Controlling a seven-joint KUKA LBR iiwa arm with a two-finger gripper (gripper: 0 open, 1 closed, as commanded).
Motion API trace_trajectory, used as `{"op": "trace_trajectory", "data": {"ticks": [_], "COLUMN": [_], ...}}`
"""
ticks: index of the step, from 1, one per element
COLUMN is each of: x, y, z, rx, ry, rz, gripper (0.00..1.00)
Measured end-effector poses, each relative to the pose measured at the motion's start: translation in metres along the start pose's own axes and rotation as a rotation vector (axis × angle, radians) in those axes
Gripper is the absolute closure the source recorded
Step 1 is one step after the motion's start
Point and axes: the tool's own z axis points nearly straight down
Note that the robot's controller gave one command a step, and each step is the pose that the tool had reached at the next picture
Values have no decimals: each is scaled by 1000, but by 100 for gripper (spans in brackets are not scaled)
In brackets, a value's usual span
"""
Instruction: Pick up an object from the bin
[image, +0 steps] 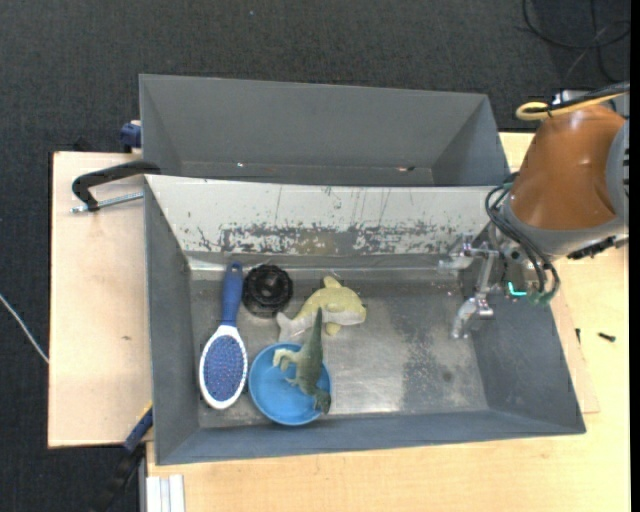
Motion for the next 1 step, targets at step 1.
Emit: {"op": "trace_trajectory", "data": {"ticks": [1], "x": [31], "y": [-37], "z": [-95], "rx": [7], "ry": [-17], "rz": [-171], "gripper": [0]}}
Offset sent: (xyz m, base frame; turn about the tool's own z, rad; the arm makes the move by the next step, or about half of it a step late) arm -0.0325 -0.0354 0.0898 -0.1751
